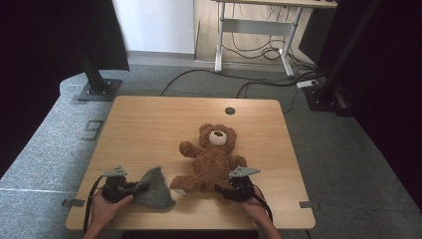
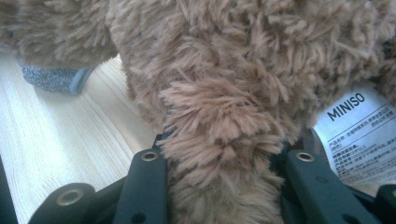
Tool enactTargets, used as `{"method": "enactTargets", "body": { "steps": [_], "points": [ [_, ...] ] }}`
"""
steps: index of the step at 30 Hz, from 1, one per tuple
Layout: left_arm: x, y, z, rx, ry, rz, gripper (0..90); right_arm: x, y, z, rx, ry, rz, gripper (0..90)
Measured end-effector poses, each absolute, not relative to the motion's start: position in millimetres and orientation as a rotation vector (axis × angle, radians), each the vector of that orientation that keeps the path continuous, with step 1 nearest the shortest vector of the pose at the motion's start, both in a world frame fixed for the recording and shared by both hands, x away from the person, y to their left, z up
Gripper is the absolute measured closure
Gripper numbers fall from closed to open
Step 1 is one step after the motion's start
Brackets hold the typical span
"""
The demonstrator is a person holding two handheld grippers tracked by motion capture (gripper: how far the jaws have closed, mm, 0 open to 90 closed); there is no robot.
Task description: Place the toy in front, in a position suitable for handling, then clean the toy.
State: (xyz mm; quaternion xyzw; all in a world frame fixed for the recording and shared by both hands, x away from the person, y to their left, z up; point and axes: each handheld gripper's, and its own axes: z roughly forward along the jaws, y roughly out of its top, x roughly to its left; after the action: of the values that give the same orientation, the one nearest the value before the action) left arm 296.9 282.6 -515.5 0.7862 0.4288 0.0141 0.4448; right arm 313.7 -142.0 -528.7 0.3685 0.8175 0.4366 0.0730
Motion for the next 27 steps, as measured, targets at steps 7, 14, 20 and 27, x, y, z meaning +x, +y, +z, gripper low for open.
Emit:
{"method": "enactTargets", "body": {
  "steps": [7, 14, 20, 27],
  "points": [
    [297.8, 286.6, -511.6, 1.900, 1.049, 0.035, 73.9, 314.1, -140.3, -529.1, 1.099, 2.462, 1.315, 63.9],
    [296.2, 294.9, -501.7, 1.799, 1.023, 0.024, 73.9, 313.8, -140.8, -529.7, 1.104, 2.460, 1.320, 63.9],
    [294.4, 299.0, -488.3, 1.729, 0.969, 0.018, 73.7, 312.9, -141.2, -530.1, 1.105, 2.454, 1.318, 63.9],
    [293.8, 298.4, -474.6, 1.700, 0.935, 0.033, 73.6, 312.0, -140.5, -530.0, 1.087, 2.461, 1.313, 63.9]
  ]
}}
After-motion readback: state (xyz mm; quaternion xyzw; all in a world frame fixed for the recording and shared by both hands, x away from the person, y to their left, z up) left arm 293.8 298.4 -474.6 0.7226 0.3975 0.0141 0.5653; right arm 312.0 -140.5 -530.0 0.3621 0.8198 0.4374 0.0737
